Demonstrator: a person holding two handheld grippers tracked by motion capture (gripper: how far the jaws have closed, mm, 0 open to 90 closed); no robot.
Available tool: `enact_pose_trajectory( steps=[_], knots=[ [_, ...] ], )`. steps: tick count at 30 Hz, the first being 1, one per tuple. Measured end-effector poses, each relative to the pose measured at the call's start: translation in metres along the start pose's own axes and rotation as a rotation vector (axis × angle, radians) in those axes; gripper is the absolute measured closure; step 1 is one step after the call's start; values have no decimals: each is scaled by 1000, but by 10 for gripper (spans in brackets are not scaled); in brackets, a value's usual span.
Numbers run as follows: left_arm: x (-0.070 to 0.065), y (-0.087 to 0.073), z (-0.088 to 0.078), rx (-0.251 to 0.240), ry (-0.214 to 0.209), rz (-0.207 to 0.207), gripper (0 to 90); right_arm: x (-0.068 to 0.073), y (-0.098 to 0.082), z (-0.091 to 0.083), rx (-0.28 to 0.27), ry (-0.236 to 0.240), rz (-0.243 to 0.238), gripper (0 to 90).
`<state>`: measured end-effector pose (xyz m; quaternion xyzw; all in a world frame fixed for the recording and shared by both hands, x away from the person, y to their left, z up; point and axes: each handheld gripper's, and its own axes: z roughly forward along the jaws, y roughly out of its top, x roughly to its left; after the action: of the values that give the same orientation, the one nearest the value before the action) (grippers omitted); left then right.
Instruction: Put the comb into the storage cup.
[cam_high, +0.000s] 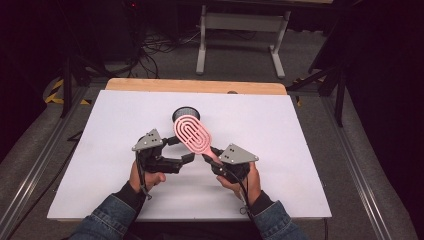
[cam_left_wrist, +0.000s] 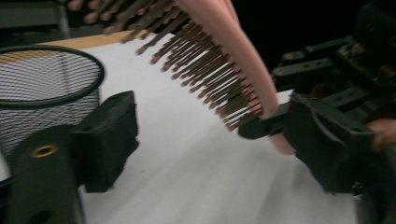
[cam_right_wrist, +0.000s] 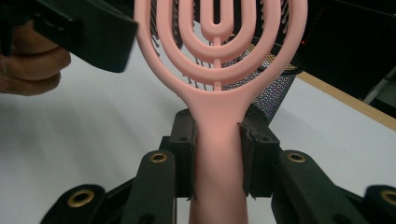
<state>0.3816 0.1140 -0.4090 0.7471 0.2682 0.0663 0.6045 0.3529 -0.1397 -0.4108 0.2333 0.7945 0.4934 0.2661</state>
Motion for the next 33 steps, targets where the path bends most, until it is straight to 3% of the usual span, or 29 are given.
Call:
enact_pose_trajectory(
  steps=[5, 10, 14, 16, 22, 23, 25, 27, 33],
  knots=[
    [-1, 3, 10, -17, -5, -33, 246, 5, -1, 1, -30, -14, -9, 698],
    [0, 7, 11, -69, -11, -62, 314, 10, -1, 3, -33, -22, -32, 698],
    [1, 7, 7, -132, -37, -80, 417, 16, -4, 9, -21, -25, -54, 699],
    [2, 8, 4, -160, -55, -92, 544, 18, -3, 9, -25, -33, -68, 701],
    [-5, 11, 2, -186, -87, -57, 602, 21, -3, 9, -29, -56, -88, 703],
    [-7, 12, 1, -186, -115, -46, 610, 21, -3, 9, -30, -53, -84, 703],
    [-11, 16, -2, -191, -88, -10, 622, 20, -3, 9, -22, -35, -60, 657],
    [-11, 19, -6, -204, -95, -10, 624, 20, -3, 7, -33, -6, -44, 624],
    [-12, 23, -14, -200, -60, 24, 625, 19, -1, 1, -68, 25, -46, 569]
  ],
)
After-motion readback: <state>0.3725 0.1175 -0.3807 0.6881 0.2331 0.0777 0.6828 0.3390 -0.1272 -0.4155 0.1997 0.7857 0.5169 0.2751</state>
